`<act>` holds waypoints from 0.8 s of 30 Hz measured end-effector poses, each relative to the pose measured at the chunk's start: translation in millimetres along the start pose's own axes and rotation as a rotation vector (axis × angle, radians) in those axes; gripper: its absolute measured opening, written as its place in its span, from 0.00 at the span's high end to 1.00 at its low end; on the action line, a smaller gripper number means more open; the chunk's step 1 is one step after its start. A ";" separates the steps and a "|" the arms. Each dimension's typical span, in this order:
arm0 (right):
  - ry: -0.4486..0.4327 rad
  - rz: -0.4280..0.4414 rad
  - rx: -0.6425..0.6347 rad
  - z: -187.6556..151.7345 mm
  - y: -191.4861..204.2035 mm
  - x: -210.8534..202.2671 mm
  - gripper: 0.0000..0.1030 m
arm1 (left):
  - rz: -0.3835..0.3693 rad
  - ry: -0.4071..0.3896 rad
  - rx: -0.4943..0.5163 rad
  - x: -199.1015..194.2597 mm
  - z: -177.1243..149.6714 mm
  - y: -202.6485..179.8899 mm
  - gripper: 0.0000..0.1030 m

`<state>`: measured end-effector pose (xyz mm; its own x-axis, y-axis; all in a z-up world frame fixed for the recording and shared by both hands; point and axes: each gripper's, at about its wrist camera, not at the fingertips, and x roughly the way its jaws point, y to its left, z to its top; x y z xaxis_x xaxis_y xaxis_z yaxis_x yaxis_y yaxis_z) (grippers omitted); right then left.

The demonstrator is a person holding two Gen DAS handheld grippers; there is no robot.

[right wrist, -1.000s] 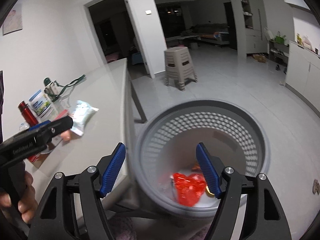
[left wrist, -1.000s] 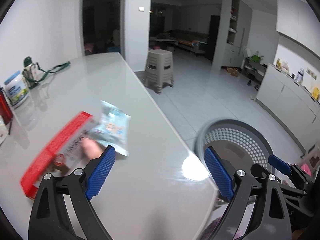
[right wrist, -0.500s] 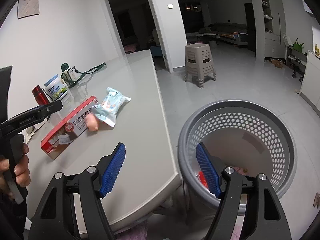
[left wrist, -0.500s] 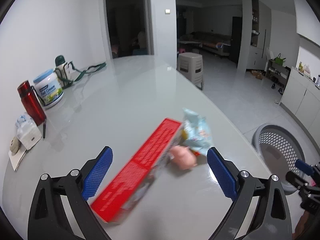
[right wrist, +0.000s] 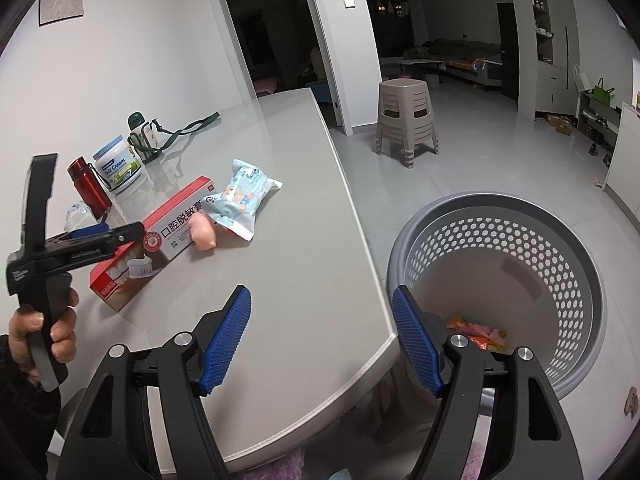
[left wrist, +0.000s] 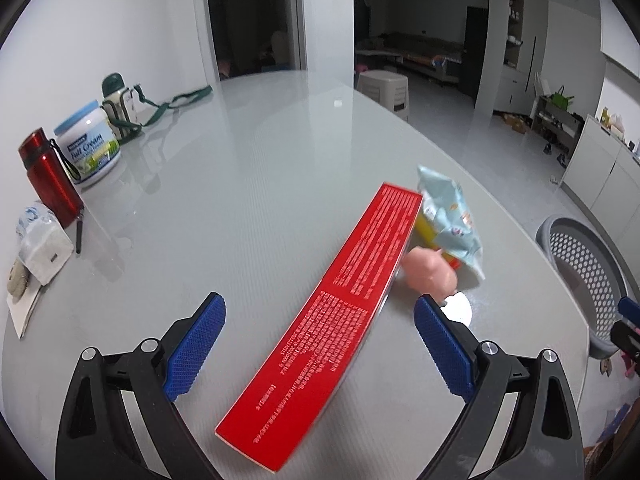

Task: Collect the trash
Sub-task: 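Grasp the red toothpaste box lengthwise with the left gripper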

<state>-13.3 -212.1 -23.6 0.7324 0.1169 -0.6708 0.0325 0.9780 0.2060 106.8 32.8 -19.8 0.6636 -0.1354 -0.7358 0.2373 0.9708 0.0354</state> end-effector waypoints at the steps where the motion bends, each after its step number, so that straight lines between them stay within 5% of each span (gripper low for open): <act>1: 0.001 -0.002 -0.002 0.1 1.7 0.4 0.32 | -0.001 0.013 0.003 3.6 -0.5 0.5 0.09; 8: 0.008 -0.001 0.000 2.2 6.4 4.0 0.32 | 0.011 0.064 0.034 18.6 -2.1 -2.2 0.10; 20: 0.012 0.003 0.012 1.1 4.1 6.0 0.32 | -0.018 0.113 0.044 34.9 -4.3 -7.7 0.45; 24: 0.023 0.014 0.021 0.2 3.8 10.0 0.32 | -0.039 0.105 0.017 34.1 -3.2 -1.6 0.66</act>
<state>-5.8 -207.3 -29.4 0.7170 0.1344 -0.6840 0.0368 0.9726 0.2296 126.8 27.3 -47.1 0.5756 -0.1506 -0.8037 0.2744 0.9615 0.0164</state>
